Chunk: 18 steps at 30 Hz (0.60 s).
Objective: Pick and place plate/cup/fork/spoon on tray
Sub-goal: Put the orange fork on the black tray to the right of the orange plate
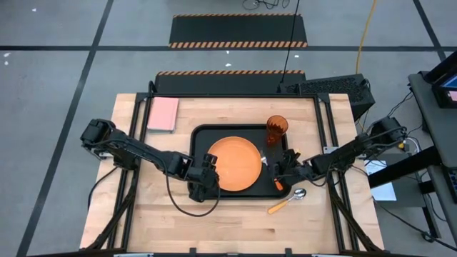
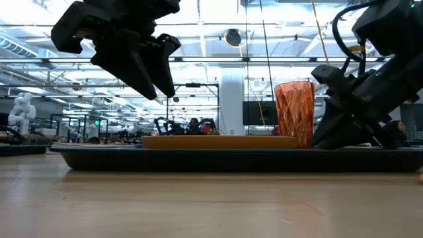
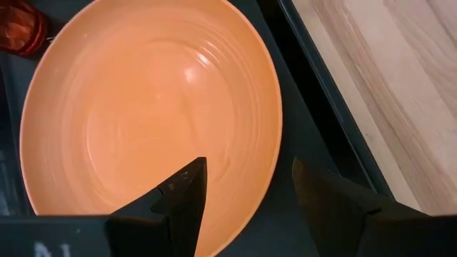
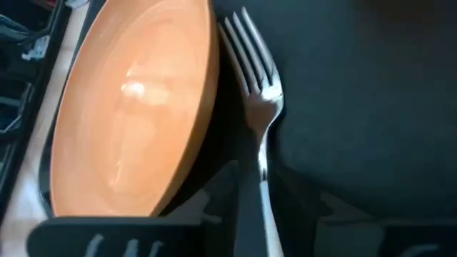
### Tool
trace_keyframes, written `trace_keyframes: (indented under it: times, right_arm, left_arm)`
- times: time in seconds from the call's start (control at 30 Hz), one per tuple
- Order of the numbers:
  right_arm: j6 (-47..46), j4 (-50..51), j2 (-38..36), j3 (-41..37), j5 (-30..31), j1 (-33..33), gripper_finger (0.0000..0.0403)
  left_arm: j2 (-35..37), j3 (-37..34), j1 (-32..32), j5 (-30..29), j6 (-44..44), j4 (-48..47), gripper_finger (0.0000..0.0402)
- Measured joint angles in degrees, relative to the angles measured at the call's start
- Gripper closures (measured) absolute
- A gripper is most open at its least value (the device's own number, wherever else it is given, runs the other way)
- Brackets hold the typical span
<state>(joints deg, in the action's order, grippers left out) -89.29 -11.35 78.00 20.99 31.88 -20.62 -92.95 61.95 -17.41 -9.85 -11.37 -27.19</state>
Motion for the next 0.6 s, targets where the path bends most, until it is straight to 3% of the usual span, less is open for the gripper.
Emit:
trace_keyframes:
  times: [0.43, 0.6]
  right_arm:
    - [4.97, 0.38, -1.33, 1.46, 1.32, -0.09, 0.033]
    - [6.96, 14.95, -1.45, 9.97, 0.91, -0.11, 0.033]
  left_arm:
    - [0.0, 0.0, 0.0, -0.08, 1.03, 0.05, 0.019]
    - [0.0, 0.0, 0.0, -0.6, 1.74, 0.3, 0.019]
